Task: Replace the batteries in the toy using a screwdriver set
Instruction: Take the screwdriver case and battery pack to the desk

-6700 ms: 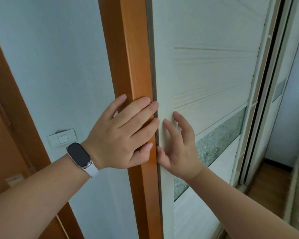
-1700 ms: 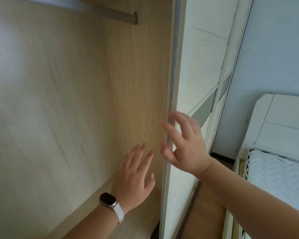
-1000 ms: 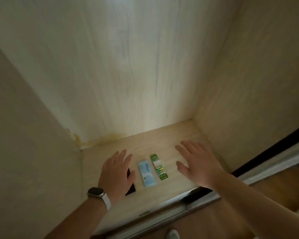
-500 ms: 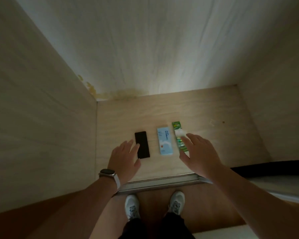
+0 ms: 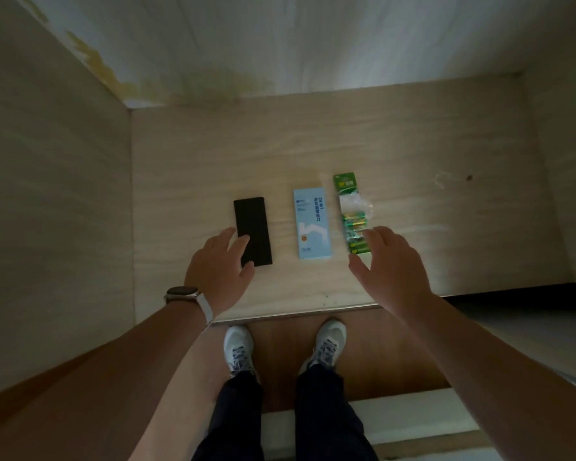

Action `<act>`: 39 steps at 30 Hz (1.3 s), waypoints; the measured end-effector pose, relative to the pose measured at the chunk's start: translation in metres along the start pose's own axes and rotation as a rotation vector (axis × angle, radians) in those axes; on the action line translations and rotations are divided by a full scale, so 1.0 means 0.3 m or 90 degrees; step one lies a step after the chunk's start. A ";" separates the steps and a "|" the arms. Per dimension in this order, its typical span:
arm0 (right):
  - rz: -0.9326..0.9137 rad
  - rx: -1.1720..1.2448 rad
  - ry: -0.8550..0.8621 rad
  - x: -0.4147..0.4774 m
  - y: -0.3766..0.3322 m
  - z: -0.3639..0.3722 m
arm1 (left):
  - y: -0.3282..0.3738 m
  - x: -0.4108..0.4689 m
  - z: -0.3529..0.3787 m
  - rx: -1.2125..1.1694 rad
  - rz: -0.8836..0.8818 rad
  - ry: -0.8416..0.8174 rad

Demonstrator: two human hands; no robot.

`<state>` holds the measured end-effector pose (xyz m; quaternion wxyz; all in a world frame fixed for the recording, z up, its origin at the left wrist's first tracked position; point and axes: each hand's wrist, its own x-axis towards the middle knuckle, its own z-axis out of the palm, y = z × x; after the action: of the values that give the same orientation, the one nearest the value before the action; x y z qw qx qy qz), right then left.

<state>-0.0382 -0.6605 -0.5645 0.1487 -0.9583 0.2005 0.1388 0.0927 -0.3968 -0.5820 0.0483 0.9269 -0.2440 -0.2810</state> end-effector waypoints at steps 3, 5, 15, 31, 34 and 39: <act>0.042 0.019 0.004 0.034 0.031 0.061 | 0.008 0.046 0.069 -0.030 -0.039 0.022; 0.090 0.053 0.005 0.060 0.048 0.094 | 0.021 0.066 0.118 -0.068 -0.070 0.040; 0.248 0.159 -0.019 0.192 0.098 0.227 | 0.082 0.108 0.248 -0.203 -0.152 0.126; 0.303 0.219 0.048 0.240 0.064 0.276 | 0.112 0.216 0.259 -0.399 -0.245 0.174; 0.297 0.260 0.051 0.245 0.070 0.282 | 0.116 0.213 0.262 -0.487 -0.241 0.182; 0.273 0.313 0.066 0.245 0.085 0.285 | 0.117 0.218 0.267 -0.583 -0.248 0.199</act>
<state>-0.0021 -0.6789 -0.6728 0.3323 -0.8356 0.4325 0.0652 0.0816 -0.4550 -0.6736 0.4313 0.8701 0.0909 -0.2207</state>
